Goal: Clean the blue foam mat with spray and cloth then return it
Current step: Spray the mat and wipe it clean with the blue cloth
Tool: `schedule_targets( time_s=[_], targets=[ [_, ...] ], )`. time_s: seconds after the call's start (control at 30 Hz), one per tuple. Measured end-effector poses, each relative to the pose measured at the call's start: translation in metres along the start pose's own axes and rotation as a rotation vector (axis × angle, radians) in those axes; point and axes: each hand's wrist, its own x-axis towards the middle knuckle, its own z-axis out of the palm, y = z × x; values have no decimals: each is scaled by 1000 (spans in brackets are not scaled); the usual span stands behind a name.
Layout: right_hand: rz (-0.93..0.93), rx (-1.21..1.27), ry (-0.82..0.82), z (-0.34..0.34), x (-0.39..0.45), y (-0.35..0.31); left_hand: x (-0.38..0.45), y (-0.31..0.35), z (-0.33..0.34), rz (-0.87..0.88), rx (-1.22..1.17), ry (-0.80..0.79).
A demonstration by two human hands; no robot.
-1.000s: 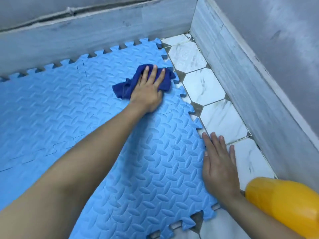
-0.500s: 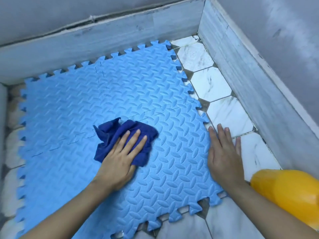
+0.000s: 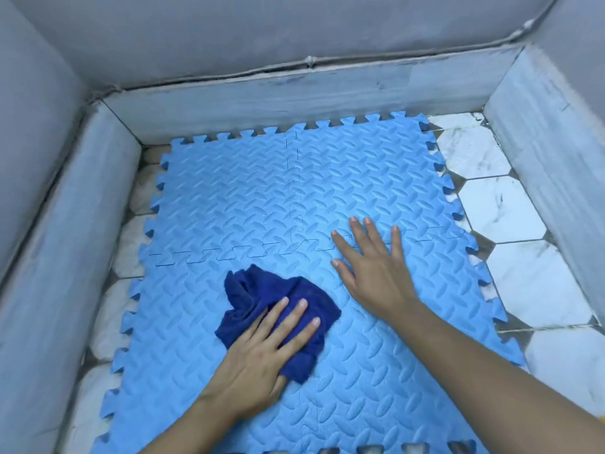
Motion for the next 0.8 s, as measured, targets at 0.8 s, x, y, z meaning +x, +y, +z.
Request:
schedule_targets(
  time_s=[0.8],
  targets=[
    [-74,-48,770,-406,172,-31,190,-99,-336,-313,143,478]
  ],
)
